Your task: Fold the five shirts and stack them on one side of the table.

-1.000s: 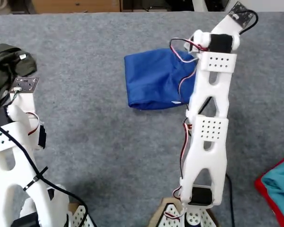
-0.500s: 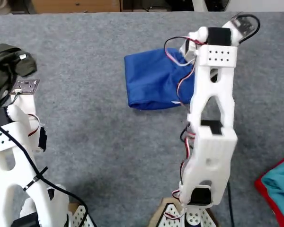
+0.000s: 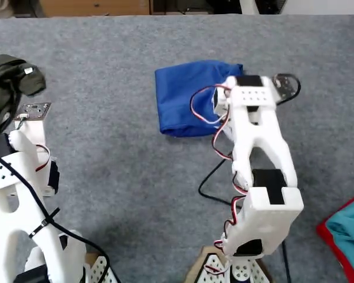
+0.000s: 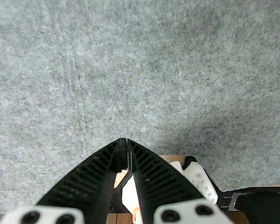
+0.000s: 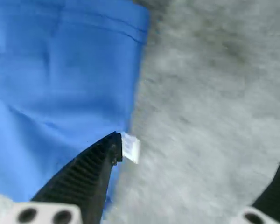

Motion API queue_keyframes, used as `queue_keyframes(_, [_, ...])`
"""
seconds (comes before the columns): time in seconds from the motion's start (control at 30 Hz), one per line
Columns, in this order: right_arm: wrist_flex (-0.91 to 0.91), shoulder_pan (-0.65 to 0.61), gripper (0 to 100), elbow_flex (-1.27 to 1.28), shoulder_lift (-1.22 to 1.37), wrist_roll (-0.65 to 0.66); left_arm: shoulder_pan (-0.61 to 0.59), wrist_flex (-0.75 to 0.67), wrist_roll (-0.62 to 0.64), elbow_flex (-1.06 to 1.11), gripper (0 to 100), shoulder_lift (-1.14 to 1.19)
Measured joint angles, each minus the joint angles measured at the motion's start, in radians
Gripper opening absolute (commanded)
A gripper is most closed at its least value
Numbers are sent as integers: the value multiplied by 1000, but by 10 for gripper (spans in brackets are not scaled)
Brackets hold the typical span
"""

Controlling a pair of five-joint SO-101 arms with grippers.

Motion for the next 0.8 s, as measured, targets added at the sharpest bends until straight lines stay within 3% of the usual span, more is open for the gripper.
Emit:
queue_keyframes(0.17, [-218, -21, 482, 94, 0, -46, 0, 0, 0, 0, 19, 0])
queue_keyframes(0.57, [-448, -35, 479, 78, 152, -61, 0, 0, 0, 0, 19, 0])
queue_keyframes(0.67, [-434, -38, 408, 17, 210, -63, 0, 0, 0, 0, 19, 0])
queue_keyframes(0.8, [-321, -34, 217, -60, 253, -63, 0, 0, 0, 0, 19, 0])
